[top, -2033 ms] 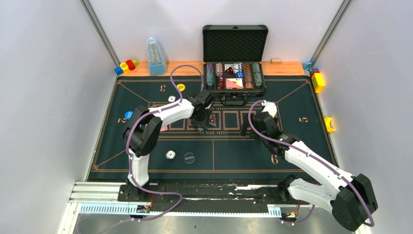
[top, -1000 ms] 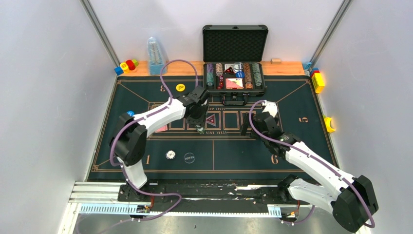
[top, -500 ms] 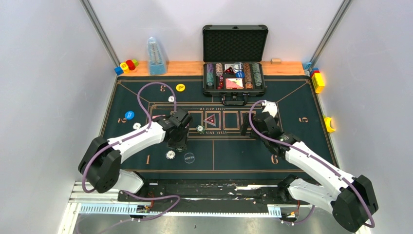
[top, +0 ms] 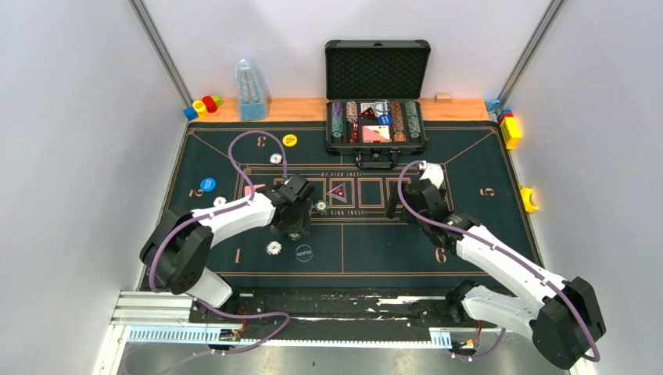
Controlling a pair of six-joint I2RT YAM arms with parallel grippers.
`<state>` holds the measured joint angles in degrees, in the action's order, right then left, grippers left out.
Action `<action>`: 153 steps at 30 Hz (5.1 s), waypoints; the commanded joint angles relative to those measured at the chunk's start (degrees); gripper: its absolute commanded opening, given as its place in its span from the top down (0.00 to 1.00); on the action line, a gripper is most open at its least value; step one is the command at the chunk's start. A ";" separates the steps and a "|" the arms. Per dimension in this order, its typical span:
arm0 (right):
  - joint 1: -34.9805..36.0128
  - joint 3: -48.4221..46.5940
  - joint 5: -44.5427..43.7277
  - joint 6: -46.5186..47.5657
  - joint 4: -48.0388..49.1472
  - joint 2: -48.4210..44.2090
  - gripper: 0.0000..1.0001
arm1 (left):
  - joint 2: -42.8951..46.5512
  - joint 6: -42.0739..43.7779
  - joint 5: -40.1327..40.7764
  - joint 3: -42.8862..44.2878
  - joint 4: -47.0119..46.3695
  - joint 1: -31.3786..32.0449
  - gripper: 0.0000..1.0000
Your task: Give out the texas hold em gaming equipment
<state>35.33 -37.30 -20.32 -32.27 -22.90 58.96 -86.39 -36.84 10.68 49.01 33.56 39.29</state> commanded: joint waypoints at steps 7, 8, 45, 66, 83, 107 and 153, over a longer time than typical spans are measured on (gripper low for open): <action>-0.09 0.14 -1.00 0.49 2.04 0.31 0.00 | 2.35 -1.28 1.93 1.85 1.43 0.10 0.08; -0.09 0.12 -0.99 0.50 2.00 0.21 0.00 | 3.20 -1.03 1.69 2.33 1.20 0.09 0.07; -0.10 0.34 -1.44 0.63 2.03 -0.33 0.00 | -21.50 4.63 -5.36 24.39 -3.01 -1.79 0.25; -0.09 0.21 -1.22 0.65 1.90 0.13 0.00 | -23.09 4.49 -7.31 24.90 -1.69 -1.52 0.39; -0.09 0.30 -0.83 0.59 1.96 -0.34 0.00 | -21.37 4.97 -4.39 27.34 1.57 -0.43 0.61; -0.09 0.47 -0.63 0.61 1.92 -1.46 0.00 | -2.15 0.83 1.32 13.42 -1.92 -22.73 0.70; -0.09 0.65 -0.65 0.39 1.59 -2.23 0.00 | -3.99 12.93 -8.54 16.86 -8.00 -10.22 0.00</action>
<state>35.33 -36.42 -21.30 -32.25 -22.87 57.34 -87.92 -30.50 6.04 67.07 24.16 19.53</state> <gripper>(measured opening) 0.997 0.997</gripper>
